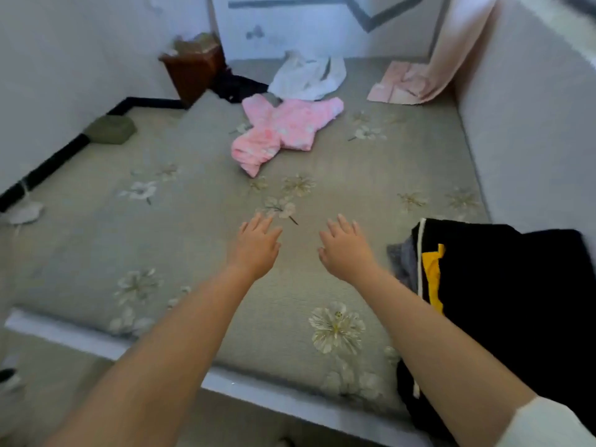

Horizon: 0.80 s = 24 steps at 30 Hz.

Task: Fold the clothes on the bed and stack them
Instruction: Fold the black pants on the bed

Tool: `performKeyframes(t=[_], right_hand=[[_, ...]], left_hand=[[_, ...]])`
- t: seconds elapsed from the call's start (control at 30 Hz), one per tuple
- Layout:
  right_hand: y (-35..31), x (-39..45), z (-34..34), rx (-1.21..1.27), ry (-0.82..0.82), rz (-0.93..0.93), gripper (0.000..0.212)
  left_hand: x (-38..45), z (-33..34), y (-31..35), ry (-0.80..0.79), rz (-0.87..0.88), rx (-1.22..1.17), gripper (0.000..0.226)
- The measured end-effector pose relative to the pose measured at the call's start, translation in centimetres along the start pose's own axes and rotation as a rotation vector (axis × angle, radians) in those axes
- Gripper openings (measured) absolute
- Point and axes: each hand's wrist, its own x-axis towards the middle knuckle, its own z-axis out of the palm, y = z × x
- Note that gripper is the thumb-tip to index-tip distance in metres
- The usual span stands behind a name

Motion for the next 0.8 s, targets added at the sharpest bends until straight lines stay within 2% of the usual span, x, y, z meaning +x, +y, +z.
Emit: performKeyframes(t=[0.13, 0.27, 0.4, 0.6, 0.8], right_hand=[[-11.2, 4.1, -1.9, 0.021, 0.120, -0.289, 0.046], [-23.9, 5.9, -1.7, 0.142, 0.282, -0.522, 0.038], [-35.9, 7.9, 0.7, 0.039, 0.089, -0.589, 0.049], [-52.2, 9.7, 4.3, 0.000, -0.009, -0.683, 0.056], [-63.6, 12.8, 7.7, -0.056, -0.120, -0.754, 0.057]], left_hand=[[-7.4, -2.0, -9.6, 0.083, -0.319, -0.021, 0.042], [-15.2, -2.6, -19.2, 0.125, -0.532, 0.020, 0.041], [-22.3, -1.9, -28.9, 0.099, -0.682, 0.070, 0.043], [-31.6, 1.4, -40.7, 0.093, -0.933, 0.029, 0.048], [-36.0, 5.7, -49.5, 0.048, -1.043, -0.120, 0.050]])
